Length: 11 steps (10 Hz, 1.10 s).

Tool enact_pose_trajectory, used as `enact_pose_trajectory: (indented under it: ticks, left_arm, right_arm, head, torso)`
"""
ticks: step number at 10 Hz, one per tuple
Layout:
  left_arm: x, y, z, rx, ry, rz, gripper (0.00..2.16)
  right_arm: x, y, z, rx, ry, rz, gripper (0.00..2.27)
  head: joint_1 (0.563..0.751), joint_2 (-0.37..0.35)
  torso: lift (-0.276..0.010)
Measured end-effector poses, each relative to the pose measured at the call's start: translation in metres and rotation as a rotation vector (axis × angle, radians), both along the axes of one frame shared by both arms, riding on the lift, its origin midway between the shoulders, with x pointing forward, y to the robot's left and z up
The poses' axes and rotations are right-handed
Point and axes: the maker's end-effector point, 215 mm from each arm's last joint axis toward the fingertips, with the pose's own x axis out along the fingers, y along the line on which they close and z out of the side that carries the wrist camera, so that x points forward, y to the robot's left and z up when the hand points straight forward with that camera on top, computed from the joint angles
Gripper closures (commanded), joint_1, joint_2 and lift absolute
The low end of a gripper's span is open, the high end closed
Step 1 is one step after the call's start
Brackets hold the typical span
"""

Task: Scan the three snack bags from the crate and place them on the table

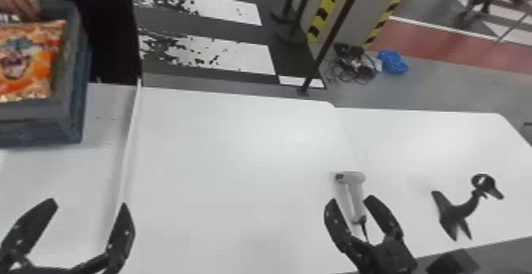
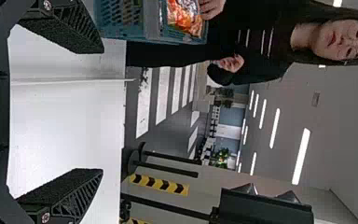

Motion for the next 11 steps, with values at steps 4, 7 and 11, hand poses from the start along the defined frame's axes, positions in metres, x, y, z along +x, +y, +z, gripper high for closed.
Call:
enact_pose_trajectory:
  ticks: [4, 7, 11]
  left_arm:
    - [0.0, 0.0, -0.003, -0.001, 0.009, -0.007, 0.08]
    - [0.006, 0.011, -0.002, -0.007, 0.01, 0.013, 0.08]
    - [0.042, 0.055, -0.016, 0.015, 0.115, 0.084, 0.09]
  right_arm:
    - [-0.002, -0.004, -0.002, -0.003, 0.001, -0.009, 0.11]
    - [-0.005, -0.005, -0.003, -0.004, 0.002, -0.004, 0.11]
    - [-0.012, 0.009, -0.004, 0.005, 0.016, 0.021, 0.11]
  head:
    - [0.695, -0.35]
    - [0.695, -0.35]
    - [0.695, -0.28]
  torso:
    - [-0.037]
    - [-0.037]
    - [-0.037]
